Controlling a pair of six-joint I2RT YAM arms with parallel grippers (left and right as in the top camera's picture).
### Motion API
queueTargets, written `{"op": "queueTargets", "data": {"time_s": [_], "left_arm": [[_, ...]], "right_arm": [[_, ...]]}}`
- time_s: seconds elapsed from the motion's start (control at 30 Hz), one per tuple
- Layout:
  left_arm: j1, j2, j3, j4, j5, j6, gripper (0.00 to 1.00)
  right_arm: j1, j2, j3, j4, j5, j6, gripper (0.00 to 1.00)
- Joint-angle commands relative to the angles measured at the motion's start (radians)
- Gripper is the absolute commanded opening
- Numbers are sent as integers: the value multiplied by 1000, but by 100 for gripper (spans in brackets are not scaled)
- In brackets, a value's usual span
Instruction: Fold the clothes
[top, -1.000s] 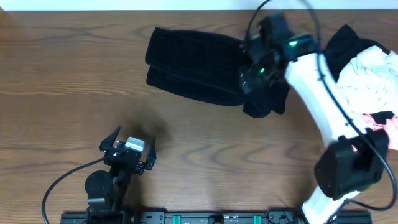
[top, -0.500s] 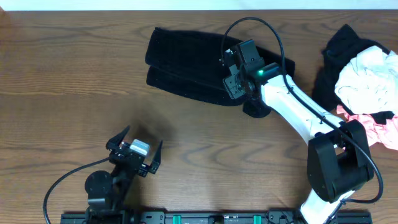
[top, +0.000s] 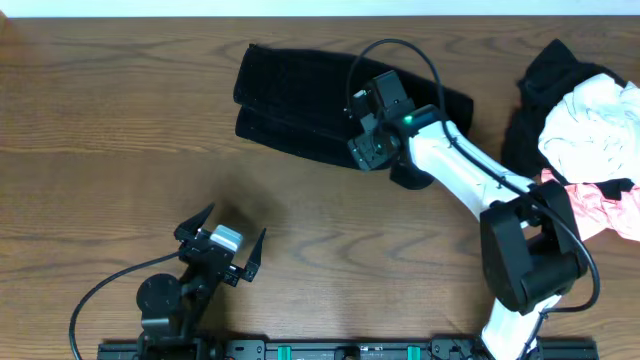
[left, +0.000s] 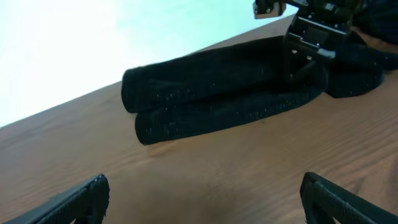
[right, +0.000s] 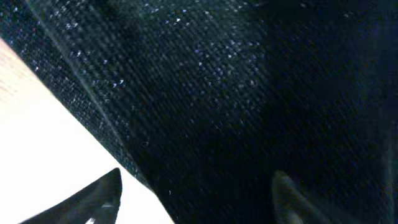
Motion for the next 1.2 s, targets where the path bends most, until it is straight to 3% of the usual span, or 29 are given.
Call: {"op": "queueTargets", "data": {"time_s": [0.0,0.07,0.13,0.37,0.63,1.03,1.17], "left_arm": [[0,31,-24,-9,22,-39,98],[0,54,-24,-9,22,-40,98],[0,80,-24,-9,22,-42,98],[0,127,-24,-8,22,-42,98],[0,127,-24,-8,22,-42,98],[0,127,-24,-1,31,-42,98],[0,127,-24,0,158,-43,98]], "right_arm": [[9,60,-6,27,112,63,46],[10,69,-3,33,181,73,11],[14,40,13,3,201,73,1],[31,-262,87,-83,190,11,1],[53,-566,88,-138,-27,-39,1],[108,-640,88,-256,-28,-85,1],[108,-640,88,-234,-28,-85,1]]}}
